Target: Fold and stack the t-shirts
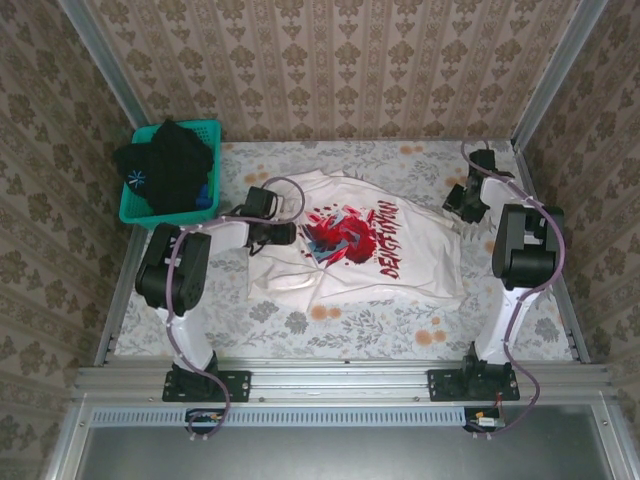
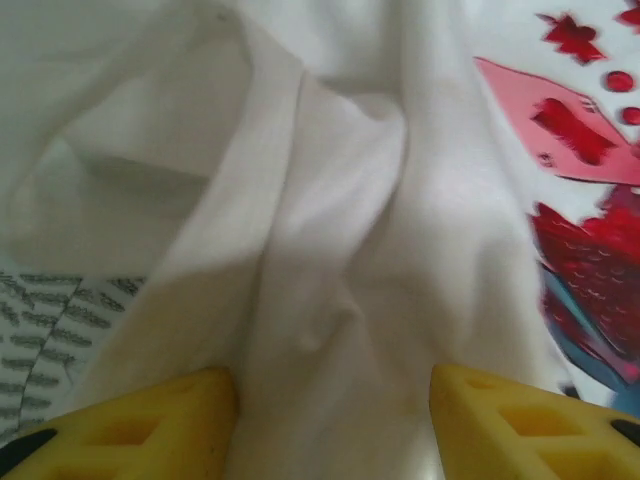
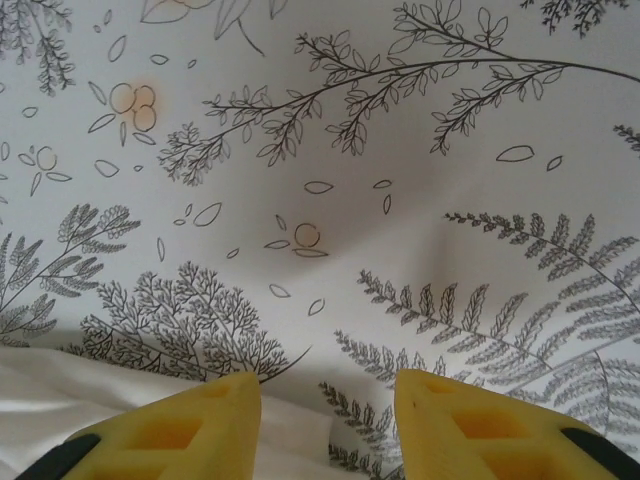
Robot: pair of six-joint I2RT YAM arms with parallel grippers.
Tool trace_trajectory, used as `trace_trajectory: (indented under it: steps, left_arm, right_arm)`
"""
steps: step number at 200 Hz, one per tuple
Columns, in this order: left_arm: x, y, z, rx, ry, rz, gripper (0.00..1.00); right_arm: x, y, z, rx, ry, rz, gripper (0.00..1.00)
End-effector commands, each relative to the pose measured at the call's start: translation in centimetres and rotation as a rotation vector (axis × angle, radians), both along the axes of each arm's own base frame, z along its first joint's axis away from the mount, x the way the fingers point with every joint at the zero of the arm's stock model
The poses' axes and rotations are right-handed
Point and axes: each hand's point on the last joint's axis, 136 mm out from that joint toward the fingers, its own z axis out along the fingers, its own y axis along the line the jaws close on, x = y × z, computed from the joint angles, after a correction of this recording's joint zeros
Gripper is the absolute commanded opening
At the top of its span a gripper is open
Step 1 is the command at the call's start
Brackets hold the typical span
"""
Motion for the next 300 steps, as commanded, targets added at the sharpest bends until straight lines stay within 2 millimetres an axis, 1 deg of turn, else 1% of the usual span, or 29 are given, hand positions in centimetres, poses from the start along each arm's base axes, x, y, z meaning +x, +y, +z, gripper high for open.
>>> trace_trajectory:
  steps: [1, 14, 28, 43, 63, 74, 79, 81, 86, 101, 127, 130, 144, 165, 178, 189, 214, 233, 245, 258, 265, 278, 290, 300]
  left_arm:
    - [-4.2, 1.5, -2.9, 0.021, 0.134, 0.023, 0.56]
    - [-4.9, 1.7, -3.6, 0.013, 0.146, 0.033, 0.56]
    - [-5.1, 1.6, -3.9, 0.005, 0.156, 0.036, 0.55]
    - [-5.0, 1.6, -3.9, 0.007, 0.161, 0.034, 0.54]
    - [-4.9, 1.8, -3.7, 0.007, 0.159, 0.037, 0.54]
    - [-4.8, 2.0, -3.7, 0.006, 0.162, 0.042, 0.54]
    - [-4.7, 2.2, -3.6, 0.006, 0.162, 0.046, 0.54]
    - [-4.8, 2.3, -3.6, 0.006, 0.163, 0.047, 0.53]
    - [-4.7, 2.5, -3.6, 0.003, 0.165, 0.055, 0.53]
    - [-4.6, 2.5, -3.4, -0.031, 0.163, 0.056, 0.53]
    - [-4.6, 2.5, -3.3, -0.032, 0.164, 0.057, 0.53]
    - [-4.6, 2.5, -3.2, -0.033, 0.163, 0.057, 0.53]
    - [-4.6, 2.4, -3.2, -0.042, 0.161, 0.058, 0.53]
    - [-4.7, 2.4, -3.3, -0.044, 0.161, 0.055, 0.52]
    - [-4.7, 2.4, -3.4, -0.042, 0.163, 0.056, 0.52]
    - [-4.8, 2.4, -3.5, -0.04, 0.164, 0.057, 0.52]
    - [-4.8, 2.4, -3.7, -0.044, 0.167, 0.062, 0.51]
    - [-4.8, 2.2, -3.6, -0.047, 0.169, 0.057, 0.51]
    - [-4.7, 2.2, -3.4, -0.046, 0.164, 0.055, 0.51]
    - [-4.7, 2.4, -3.3, -0.035, 0.162, 0.056, 0.51]
    - [-4.6, 2.6, -3.2, -0.027, 0.16, 0.058, 0.5]
    - [-4.5, 2.4, -3.1, -0.033, 0.159, 0.055, 0.5]
    - [-4.6, 2.4, -3.1, -0.035, 0.161, 0.053, 0.45]
    - [-4.5, 2.3, -3.0, -0.039, 0.159, 0.049, 0.43]
  right_arm:
    - [0.8, 2.3, 0.4, 0.082, -0.043, 0.031, 0.46]
    - [0.7, 2.4, -0.2, 0.092, -0.036, 0.023, 0.46]
    - [0.4, 2.7, -1.2, 0.114, -0.018, 0.015, 0.46]
    - [0.0, 3.2, -1.4, 0.139, -0.022, 0.012, 0.46]
    - [-1.2, 3.1, -0.6, 0.095, 0.002, 0.014, 0.5]
    - [-2.2, 2.2, 0.1, 0.021, 0.021, 0.005, 0.52]
    - [-2.5, 1.7, 0.8, -0.01, 0.015, -0.002, 0.53]
    - [-3.1, 1.6, 0.6, -0.021, 0.037, -0.005, 0.53]
    - [-3.7, 1.2, 0.8, -0.047, 0.051, -0.009, 0.54]
    - [-4.8, 0.4, 1.1, -0.095, 0.064, -0.017, 0.57]
    - [-5.7, 1.8, -0.6, -0.028, 0.082, -0.002, 0.59]
    - [-5.2, 1.9, -0.7, -0.025, 0.058, -0.003, 0.59]
    - [-4.8, 2.5, -1.4, 0.019, 0.036, -0.004, 0.59]
    - [-3.8, 2.8, -2.1, 0.037, 0.025, -0.005, 0.53]
    - [-3.3, 2.8, -1.8, 0.042, 0.008, -0.009, 0.48]
    - [-2.9, 2.8, -1.4, 0.042, -0.006, -0.008, 0.45]
    - [-2.4, 3.0, -1.1, 0.038, -0.016, 0.006, 0.31]
    - [-2.5, 2.4, -0.7, -0.001, -0.002, 0.011, 0.22]
    - [-2.6, 1.7, 0.1, -0.048, 0.008, 0.015, 0.18]
    - [-2.6, 0.6, 1.7, -0.128, 0.006, 0.024, 0.14]
    - [-3.0, -0.1, 2.4, -0.172, 0.023, 0.028, 0.11]
    - [-2.6, -1.2, 4.6, -0.25, 0.011, 0.044, 0.08]
    - [-2.1, -2.2, 6.5, -0.314, -0.01, 0.046, 0.05]
    - [-1.5, -2.5, 8.0, -0.342, -0.038, 0.058, 0.05]
